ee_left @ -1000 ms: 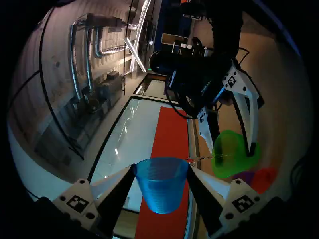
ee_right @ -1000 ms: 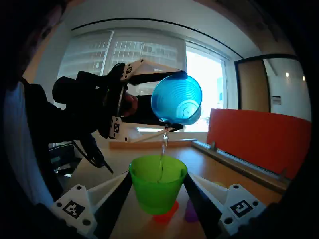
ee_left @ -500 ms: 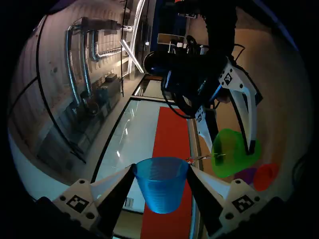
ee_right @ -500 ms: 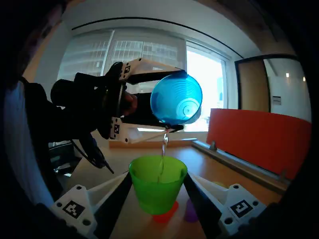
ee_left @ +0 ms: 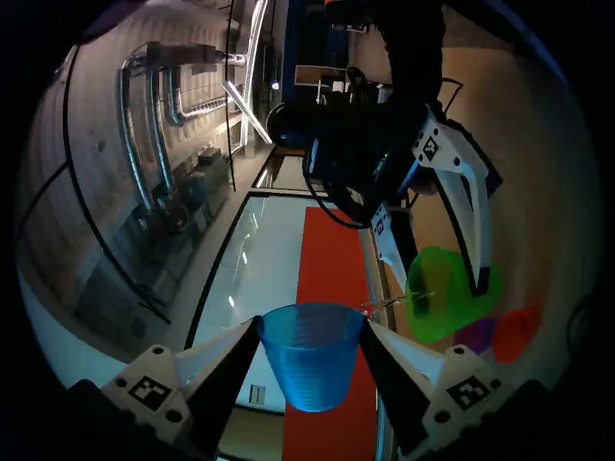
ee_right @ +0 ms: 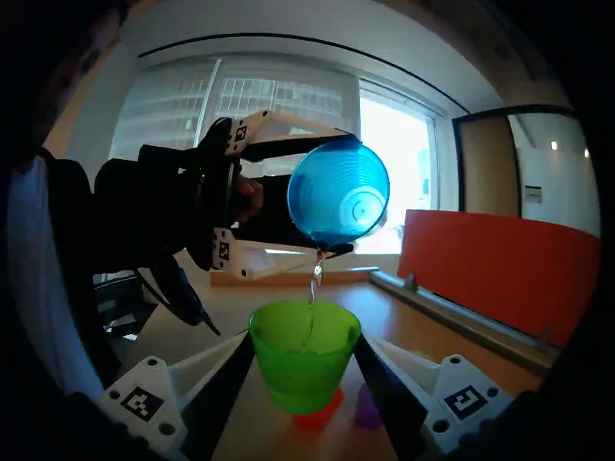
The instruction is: Pour water
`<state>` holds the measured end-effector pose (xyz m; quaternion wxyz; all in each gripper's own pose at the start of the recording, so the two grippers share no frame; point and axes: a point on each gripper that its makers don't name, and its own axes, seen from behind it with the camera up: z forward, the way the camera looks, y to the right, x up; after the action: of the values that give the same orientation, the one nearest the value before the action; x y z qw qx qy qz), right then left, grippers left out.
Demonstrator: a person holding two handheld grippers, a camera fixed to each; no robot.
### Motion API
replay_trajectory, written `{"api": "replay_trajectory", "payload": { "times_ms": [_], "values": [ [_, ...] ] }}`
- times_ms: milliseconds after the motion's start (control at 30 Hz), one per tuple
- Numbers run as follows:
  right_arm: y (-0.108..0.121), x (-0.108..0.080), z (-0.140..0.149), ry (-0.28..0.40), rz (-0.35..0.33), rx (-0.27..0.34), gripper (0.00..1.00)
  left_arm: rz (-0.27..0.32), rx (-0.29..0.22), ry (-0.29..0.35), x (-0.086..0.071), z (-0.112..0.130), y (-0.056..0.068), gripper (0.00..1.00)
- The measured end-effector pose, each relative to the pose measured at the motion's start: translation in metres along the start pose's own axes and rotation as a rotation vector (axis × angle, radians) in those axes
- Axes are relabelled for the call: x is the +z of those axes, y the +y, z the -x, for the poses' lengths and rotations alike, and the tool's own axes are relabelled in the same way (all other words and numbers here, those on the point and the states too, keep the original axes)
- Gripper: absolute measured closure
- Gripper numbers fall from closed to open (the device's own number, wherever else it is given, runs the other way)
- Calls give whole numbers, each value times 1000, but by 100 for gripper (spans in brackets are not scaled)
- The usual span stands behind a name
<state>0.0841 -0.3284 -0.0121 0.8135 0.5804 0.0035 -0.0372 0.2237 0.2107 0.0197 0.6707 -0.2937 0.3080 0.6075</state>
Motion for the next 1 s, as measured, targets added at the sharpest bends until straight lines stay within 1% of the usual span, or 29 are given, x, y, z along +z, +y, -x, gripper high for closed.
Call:
{"api": "replay_trajectory", "payload": {
  "times_ms": [200,400,600,800,1000],
  "values": [
    [0,0,0,-1,-1,0,9,0,14,4,1,-2,1,11],
    [0,0,0,-2,1,0,9,-6,35,9,1,-4,-1,11],
    [1,-1,-1,0,1,-1,9,-1,50,10,1,-5,-1,11],
    [0,-1,-2,0,2,-2,9,-2,80,12,1,-7,-2,11],
    [0,-1,-2,1,2,-3,9,0,111,11,1,-7,0,11]
  ]
}}
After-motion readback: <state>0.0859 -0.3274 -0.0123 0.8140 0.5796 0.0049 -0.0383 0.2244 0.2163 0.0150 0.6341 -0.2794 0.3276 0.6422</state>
